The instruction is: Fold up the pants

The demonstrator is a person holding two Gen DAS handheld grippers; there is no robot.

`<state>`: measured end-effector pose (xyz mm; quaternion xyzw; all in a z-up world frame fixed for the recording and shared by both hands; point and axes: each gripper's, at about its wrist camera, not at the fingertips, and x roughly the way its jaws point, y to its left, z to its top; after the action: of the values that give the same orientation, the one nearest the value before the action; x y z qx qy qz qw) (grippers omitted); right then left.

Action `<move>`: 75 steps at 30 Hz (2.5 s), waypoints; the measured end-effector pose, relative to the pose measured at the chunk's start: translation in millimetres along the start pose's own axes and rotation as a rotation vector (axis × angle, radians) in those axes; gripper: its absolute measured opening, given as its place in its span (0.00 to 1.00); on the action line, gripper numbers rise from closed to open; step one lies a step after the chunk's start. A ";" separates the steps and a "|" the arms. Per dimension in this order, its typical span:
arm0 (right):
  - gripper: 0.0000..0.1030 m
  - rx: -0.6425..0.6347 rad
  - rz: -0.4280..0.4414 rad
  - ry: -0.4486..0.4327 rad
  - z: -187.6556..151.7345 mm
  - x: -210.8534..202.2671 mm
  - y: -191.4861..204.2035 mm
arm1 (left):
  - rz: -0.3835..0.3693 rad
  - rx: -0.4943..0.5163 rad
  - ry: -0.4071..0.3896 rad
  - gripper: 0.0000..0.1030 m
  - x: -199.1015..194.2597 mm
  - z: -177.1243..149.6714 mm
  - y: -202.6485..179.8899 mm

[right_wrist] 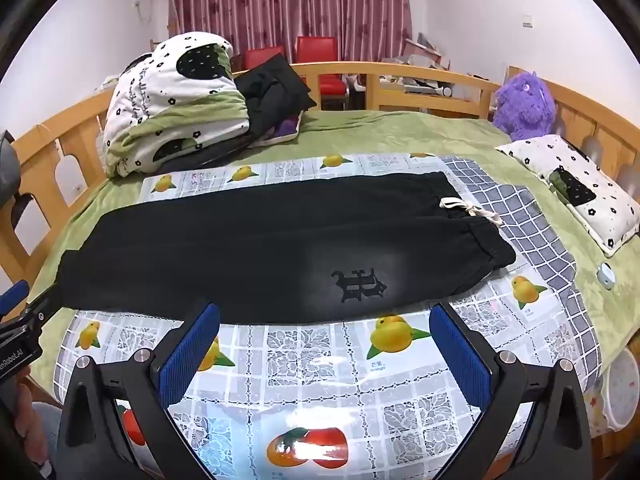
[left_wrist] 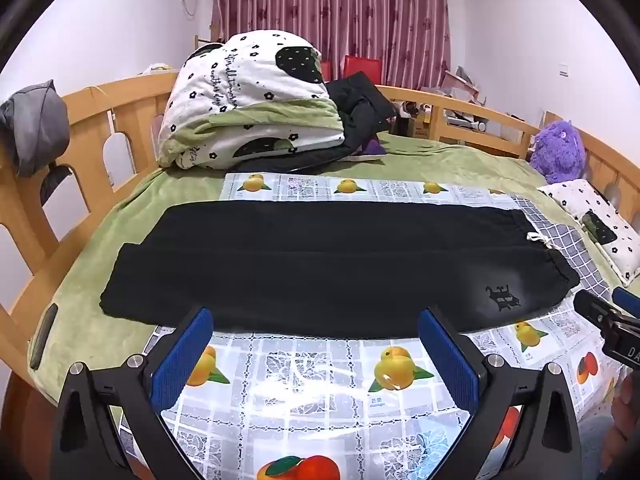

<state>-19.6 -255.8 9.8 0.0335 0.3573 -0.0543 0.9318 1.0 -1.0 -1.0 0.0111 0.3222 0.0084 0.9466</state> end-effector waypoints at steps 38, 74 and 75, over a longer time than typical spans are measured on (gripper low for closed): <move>1.00 -0.048 -0.017 0.010 -2.6 2.7 9.5 | -0.011 -0.023 0.041 1.00 8.7 -5.8 5.0; 1.00 -0.028 0.002 -0.003 -1.8 -1.0 3.9 | 0.000 0.013 0.041 1.00 5.2 -8.3 -2.7; 1.00 -0.032 0.002 -0.004 -2.0 -1.2 4.9 | 0.001 0.010 0.045 1.00 6.2 -7.5 -1.2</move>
<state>-21.2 -250.6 9.2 0.0189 0.3562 -0.0476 0.9330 1.4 -1.9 -10.8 0.0158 0.3433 0.0073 0.9391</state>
